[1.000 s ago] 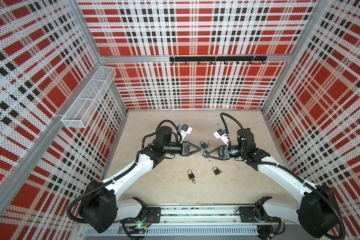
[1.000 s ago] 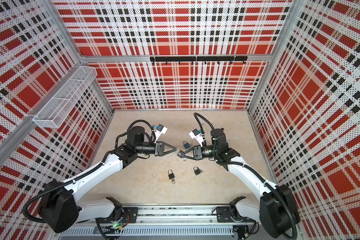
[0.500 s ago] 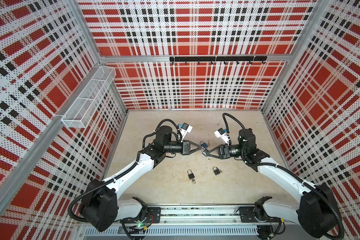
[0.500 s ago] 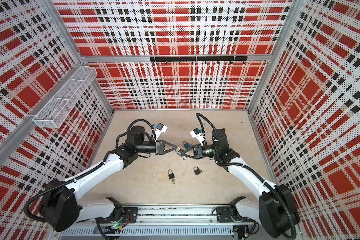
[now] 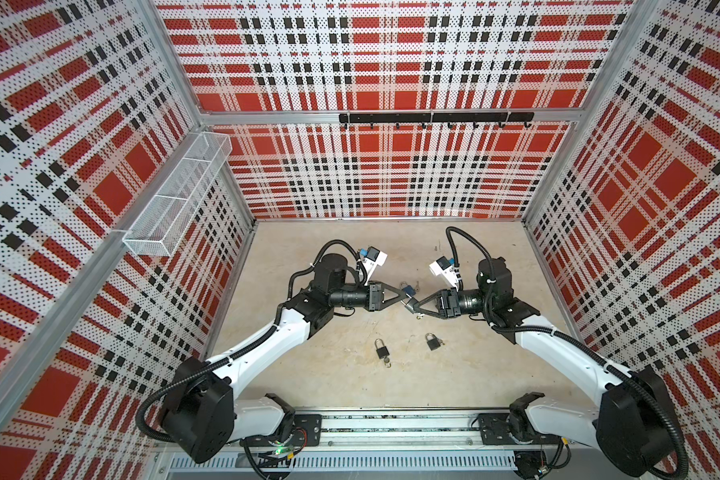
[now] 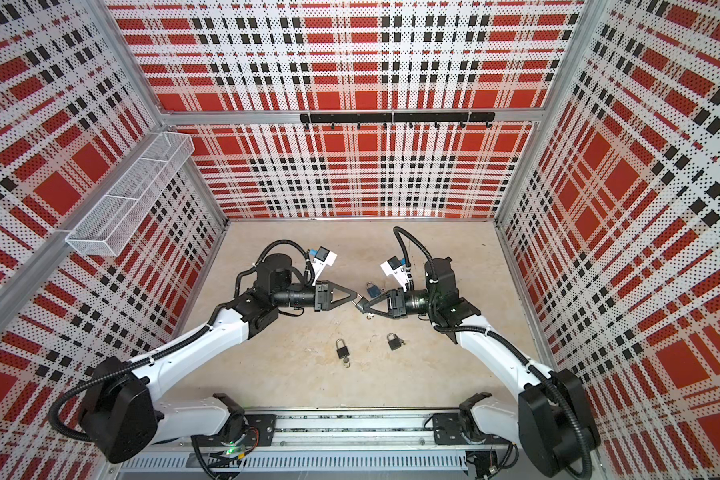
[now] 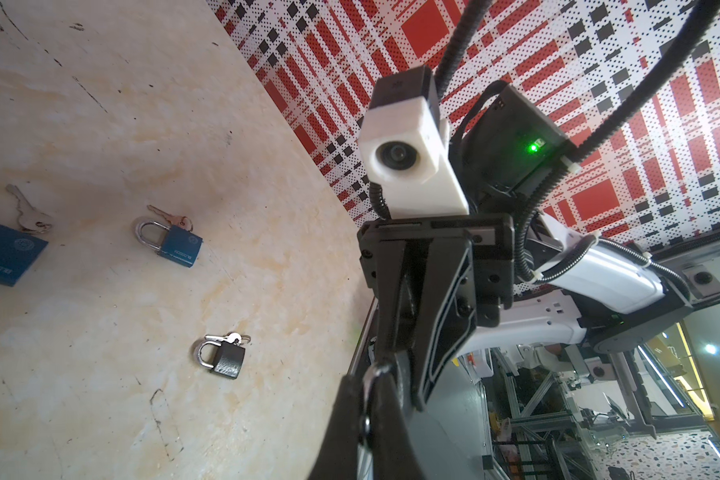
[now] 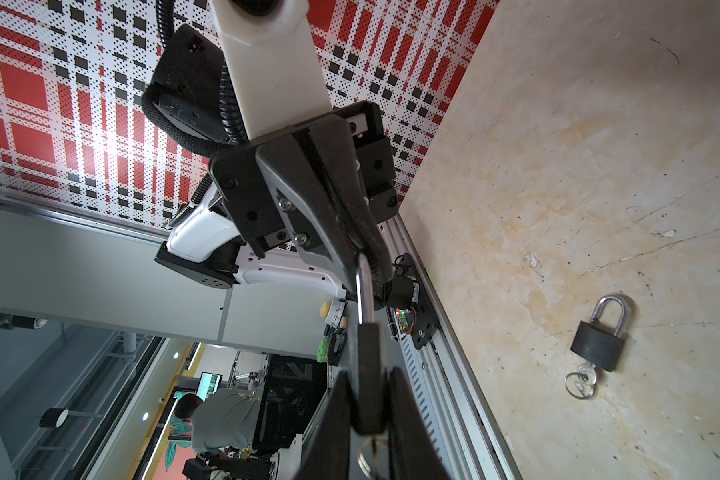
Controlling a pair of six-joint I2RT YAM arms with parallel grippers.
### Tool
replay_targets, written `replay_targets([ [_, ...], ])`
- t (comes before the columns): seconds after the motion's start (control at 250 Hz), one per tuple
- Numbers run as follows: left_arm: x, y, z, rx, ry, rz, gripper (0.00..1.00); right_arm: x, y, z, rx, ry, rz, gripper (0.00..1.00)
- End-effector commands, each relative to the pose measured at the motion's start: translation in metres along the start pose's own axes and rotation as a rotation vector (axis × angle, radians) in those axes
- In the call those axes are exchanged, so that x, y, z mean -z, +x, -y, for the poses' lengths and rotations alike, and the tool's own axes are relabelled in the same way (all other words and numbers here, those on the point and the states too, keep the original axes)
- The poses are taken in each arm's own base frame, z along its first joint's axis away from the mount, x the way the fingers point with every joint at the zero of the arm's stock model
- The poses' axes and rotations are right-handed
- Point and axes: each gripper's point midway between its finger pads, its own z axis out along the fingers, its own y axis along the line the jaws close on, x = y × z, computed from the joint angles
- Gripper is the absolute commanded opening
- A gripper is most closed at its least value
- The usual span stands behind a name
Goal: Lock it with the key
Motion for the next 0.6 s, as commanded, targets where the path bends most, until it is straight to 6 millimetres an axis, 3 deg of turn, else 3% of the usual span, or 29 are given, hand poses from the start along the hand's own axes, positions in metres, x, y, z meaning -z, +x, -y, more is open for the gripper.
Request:
replay_targets([
  [0.0,-0.016,0.042,-0.021,0.087,-0.057,-0.100,0.00,0.002,-0.011,-0.055,0.272,-0.111,0.024,0.00],
  [0.6,-0.024,0.076,-0.005,0.107,-0.017,-0.180,0.00,0.006,-0.026,-0.040,0.271,-0.033,0.088,0.00],
])
